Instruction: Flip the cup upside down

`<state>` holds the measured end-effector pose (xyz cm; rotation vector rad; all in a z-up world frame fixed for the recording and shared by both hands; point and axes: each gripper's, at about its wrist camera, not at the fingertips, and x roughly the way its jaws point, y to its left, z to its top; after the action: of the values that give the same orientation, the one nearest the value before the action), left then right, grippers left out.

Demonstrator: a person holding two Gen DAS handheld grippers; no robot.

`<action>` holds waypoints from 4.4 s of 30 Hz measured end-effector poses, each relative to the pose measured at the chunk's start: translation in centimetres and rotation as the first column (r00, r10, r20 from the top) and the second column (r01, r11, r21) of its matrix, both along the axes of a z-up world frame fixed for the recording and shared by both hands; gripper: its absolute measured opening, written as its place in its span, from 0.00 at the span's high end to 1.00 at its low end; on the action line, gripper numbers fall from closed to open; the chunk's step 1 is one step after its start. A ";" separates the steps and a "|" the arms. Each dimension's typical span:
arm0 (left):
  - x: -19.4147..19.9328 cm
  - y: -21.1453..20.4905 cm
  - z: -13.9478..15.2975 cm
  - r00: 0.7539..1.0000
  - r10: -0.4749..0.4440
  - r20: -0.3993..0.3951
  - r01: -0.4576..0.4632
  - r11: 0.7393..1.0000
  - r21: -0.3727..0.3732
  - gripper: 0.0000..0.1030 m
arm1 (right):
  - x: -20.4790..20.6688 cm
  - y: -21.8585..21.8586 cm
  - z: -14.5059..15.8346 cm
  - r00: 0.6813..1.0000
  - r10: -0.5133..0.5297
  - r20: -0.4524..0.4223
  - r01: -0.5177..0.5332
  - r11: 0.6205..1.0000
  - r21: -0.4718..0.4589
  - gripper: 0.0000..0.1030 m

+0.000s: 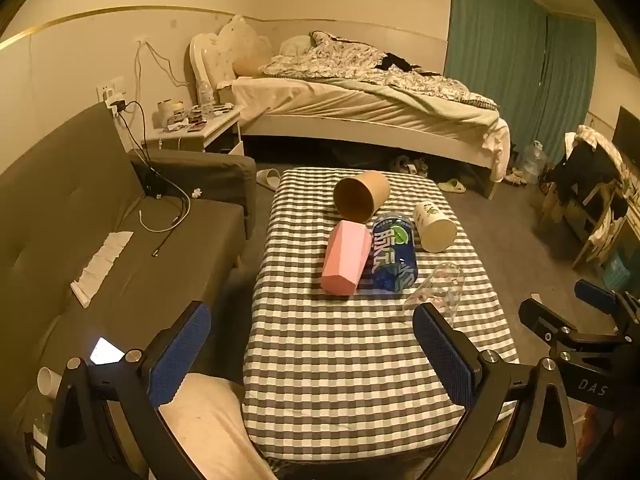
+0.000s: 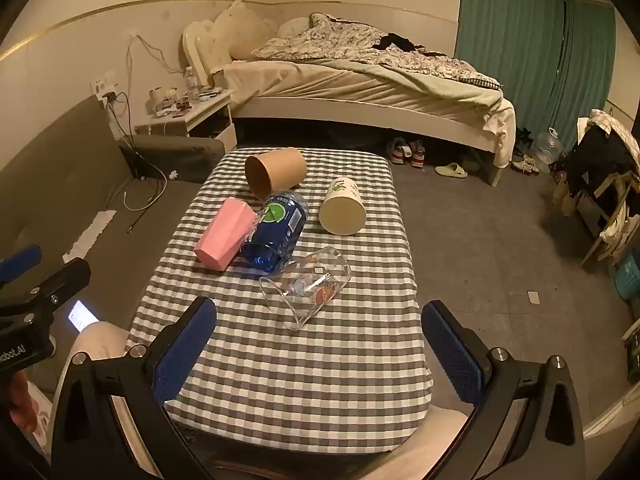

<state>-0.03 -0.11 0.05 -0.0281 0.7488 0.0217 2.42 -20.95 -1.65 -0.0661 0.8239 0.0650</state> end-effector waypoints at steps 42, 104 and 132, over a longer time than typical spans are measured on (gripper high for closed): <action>0.2 0.5 -0.6 1.000 0.004 -0.020 -0.005 1.000 -0.014 0.00 | -0.1 -0.4 -0.7 1.000 -0.018 -0.025 0.018 1.000 0.023 0.00; 4.5 3.2 -2.4 0.999 0.015 -0.042 -0.017 1.000 -0.026 0.00 | 3.3 0.7 -1.0 0.992 -0.069 -0.109 0.074 0.996 0.041 0.00; 21.1 13.4 -12.1 0.965 0.145 -0.217 -0.149 0.989 -0.003 0.00 | 37.0 8.7 -11.4 0.889 -0.234 -0.393 0.286 0.955 0.077 0.00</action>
<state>21.11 13.29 -12.04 -0.1010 0.9633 0.1615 39.39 -12.24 -13.04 0.1905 1.2100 -0.1262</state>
